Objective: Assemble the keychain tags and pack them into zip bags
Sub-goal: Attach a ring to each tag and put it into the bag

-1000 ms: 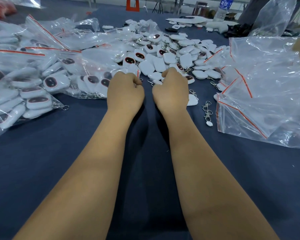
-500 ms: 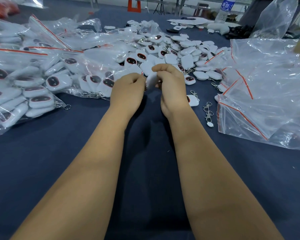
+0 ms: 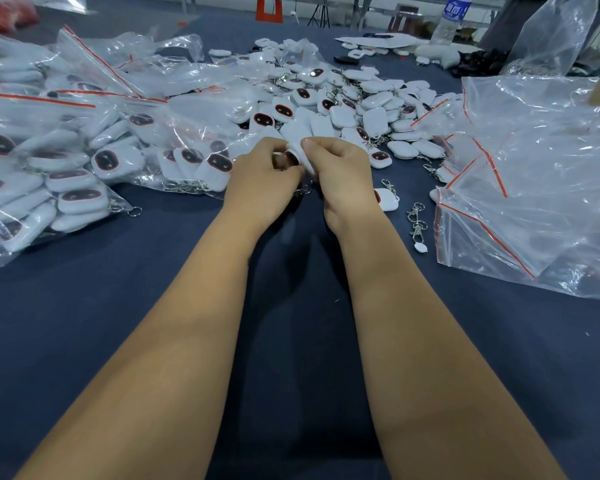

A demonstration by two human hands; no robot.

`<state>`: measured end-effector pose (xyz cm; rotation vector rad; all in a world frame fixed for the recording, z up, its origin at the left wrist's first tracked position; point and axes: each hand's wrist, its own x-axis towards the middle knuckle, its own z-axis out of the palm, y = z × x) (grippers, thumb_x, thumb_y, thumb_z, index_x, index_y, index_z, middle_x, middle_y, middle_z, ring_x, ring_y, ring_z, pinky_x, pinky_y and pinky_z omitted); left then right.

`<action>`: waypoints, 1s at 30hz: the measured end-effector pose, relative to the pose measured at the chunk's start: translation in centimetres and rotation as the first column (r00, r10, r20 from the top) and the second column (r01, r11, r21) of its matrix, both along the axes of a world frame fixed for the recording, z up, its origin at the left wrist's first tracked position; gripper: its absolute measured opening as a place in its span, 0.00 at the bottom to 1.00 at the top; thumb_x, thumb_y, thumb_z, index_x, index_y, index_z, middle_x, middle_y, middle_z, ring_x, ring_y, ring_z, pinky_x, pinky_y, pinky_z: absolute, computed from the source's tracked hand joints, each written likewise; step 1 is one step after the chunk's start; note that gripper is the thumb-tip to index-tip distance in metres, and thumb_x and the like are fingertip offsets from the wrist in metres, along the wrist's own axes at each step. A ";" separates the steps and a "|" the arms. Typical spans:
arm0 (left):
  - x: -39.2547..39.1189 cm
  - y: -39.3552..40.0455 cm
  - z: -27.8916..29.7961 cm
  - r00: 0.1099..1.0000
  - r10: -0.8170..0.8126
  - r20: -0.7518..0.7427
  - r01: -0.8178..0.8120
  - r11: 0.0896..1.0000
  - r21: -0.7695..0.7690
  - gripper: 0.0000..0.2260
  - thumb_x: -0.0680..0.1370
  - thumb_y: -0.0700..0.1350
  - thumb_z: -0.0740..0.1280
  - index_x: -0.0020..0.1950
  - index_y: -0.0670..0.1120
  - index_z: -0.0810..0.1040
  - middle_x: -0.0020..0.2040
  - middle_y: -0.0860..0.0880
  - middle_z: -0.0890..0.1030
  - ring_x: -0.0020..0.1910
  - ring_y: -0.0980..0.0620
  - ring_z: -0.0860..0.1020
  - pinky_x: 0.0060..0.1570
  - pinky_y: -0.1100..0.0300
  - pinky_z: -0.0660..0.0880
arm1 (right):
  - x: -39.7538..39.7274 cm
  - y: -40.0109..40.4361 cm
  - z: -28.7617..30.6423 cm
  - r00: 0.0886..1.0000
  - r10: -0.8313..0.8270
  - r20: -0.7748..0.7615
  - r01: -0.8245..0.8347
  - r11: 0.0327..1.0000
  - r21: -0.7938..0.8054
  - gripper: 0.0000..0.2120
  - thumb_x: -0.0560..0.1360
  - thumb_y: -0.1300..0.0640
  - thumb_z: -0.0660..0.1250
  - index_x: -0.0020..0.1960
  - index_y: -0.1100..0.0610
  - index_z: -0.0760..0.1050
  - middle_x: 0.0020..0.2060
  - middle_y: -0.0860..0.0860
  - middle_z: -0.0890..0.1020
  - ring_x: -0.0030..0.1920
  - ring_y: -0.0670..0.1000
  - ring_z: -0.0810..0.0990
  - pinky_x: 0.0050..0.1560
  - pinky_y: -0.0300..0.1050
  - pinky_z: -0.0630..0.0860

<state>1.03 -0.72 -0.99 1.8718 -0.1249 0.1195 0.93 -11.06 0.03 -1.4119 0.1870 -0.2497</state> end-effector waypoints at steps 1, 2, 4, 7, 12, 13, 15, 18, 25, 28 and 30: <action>0.0 0.0 0.0 1.000 0.004 0.002 -0.004 1.000 -0.030 0.12 0.73 0.45 0.69 0.54 0.56 0.74 0.45 0.53 0.82 0.44 0.51 0.80 0.52 0.49 0.79 | -0.1 0.0 0.1 1.000 0.008 0.001 -0.008 1.000 -0.017 0.06 0.78 0.63 0.66 0.43 0.60 0.79 0.39 0.56 0.82 0.41 0.54 0.80 0.50 0.51 0.80; 0.0 0.0 0.0 1.000 0.015 0.003 -0.015 0.998 -0.066 0.11 0.73 0.46 0.69 0.51 0.57 0.72 0.43 0.54 0.81 0.40 0.52 0.80 0.47 0.51 0.78 | -0.1 0.1 0.2 1.000 0.016 0.002 -0.016 0.999 -0.035 0.07 0.78 0.62 0.65 0.42 0.61 0.78 0.36 0.56 0.80 0.38 0.54 0.78 0.44 0.49 0.78; 0.1 0.1 0.0 0.999 0.053 -0.001 -0.053 0.988 -0.148 0.11 0.73 0.46 0.70 0.50 0.56 0.69 0.38 0.54 0.79 0.32 0.54 0.77 0.37 0.55 0.75 | -0.2 0.4 0.3 0.999 0.032 -0.004 -0.032 0.998 -0.052 0.07 0.76 0.63 0.63 0.40 0.61 0.74 0.34 0.58 0.72 0.37 0.55 0.69 0.39 0.47 0.68; 0.2 0.2 0.2 0.996 0.087 -0.006 -0.085 0.963 -0.256 0.11 0.75 0.44 0.69 0.53 0.50 0.69 0.30 0.53 0.77 0.23 0.53 0.72 0.25 0.63 0.68 | -0.2 0.6 0.4 0.999 0.029 -0.033 -0.030 0.998 -0.057 0.06 0.73 0.67 0.60 0.38 0.60 0.69 0.36 0.57 0.67 0.39 0.55 0.63 0.39 0.50 0.61; -0.1 0.3 0.3 0.997 0.069 0.016 -0.064 0.971 -0.231 0.08 0.77 0.42 0.67 0.53 0.53 0.73 0.32 0.51 0.76 0.24 0.55 0.72 0.25 0.64 0.69 | -0.1 0.3 -0.1 0.998 0.063 0.016 -0.060 0.984 -0.166 0.10 0.73 0.69 0.60 0.42 0.59 0.78 0.35 0.53 0.78 0.40 0.52 0.74 0.45 0.47 0.72; -0.2 0.3 0.3 0.997 0.068 0.022 -0.062 0.976 -0.209 0.08 0.77 0.42 0.67 0.52 0.55 0.73 0.32 0.52 0.76 0.25 0.56 0.72 0.26 0.65 0.69 | -0.1 0.2 -0.2 0.997 0.067 0.025 -0.062 0.983 -0.171 0.10 0.73 0.69 0.61 0.47 0.59 0.79 0.35 0.51 0.79 0.40 0.51 0.76 0.45 0.47 0.74; -0.2 0.3 0.4 0.997 0.065 0.034 -0.058 0.981 -0.184 0.09 0.77 0.43 0.68 0.51 0.57 0.74 0.31 0.54 0.75 0.25 0.58 0.72 0.26 0.67 0.69 | 0.0 0.2 -0.3 0.997 0.070 0.040 -0.063 0.985 -0.159 0.11 0.73 0.70 0.63 0.53 0.62 0.79 0.34 0.50 0.80 0.37 0.49 0.77 0.42 0.44 0.74; -0.3 0.3 0.4 0.998 0.051 0.048 -0.042 0.984 -0.172 0.10 0.77 0.44 0.68 0.49 0.60 0.74 0.31 0.54 0.75 0.25 0.59 0.72 0.26 0.69 0.68 | 0.2 0.2 -0.4 0.997 0.057 0.042 -0.050 0.986 -0.160 0.11 0.74 0.70 0.64 0.54 0.63 0.79 0.34 0.50 0.80 0.35 0.46 0.76 0.40 0.40 0.73; -0.4 0.4 0.6 0.997 0.041 0.066 -0.029 0.984 -0.175 0.13 0.77 0.44 0.68 0.47 0.65 0.75 0.36 0.50 0.78 0.31 0.57 0.75 0.32 0.67 0.73 | 0.1 0.1 -0.4 0.999 0.033 0.033 -0.028 0.989 -0.147 0.08 0.73 0.66 0.70 0.52 0.63 0.79 0.32 0.48 0.80 0.30 0.41 0.77 0.34 0.35 0.73; -0.4 0.3 0.5 0.997 0.040 0.061 -0.028 0.983 -0.179 0.12 0.77 0.45 0.68 0.47 0.65 0.76 0.38 0.48 0.79 0.34 0.55 0.76 0.32 0.66 0.74 | 0.1 0.0 -0.3 0.999 0.029 0.030 -0.024 0.989 -0.146 0.07 0.72 0.65 0.71 0.50 0.61 0.79 0.31 0.48 0.79 0.29 0.41 0.76 0.33 0.34 0.73; -0.4 0.3 0.5 0.997 0.039 0.062 -0.027 0.983 -0.180 0.12 0.77 0.45 0.68 0.47 0.65 0.76 0.38 0.48 0.79 0.34 0.54 0.77 0.32 0.66 0.74 | 0.0 -0.1 -0.2 0.999 0.033 0.033 -0.028 0.989 -0.143 0.06 0.72 0.65 0.71 0.48 0.61 0.78 0.30 0.48 0.79 0.28 0.40 0.76 0.31 0.33 0.73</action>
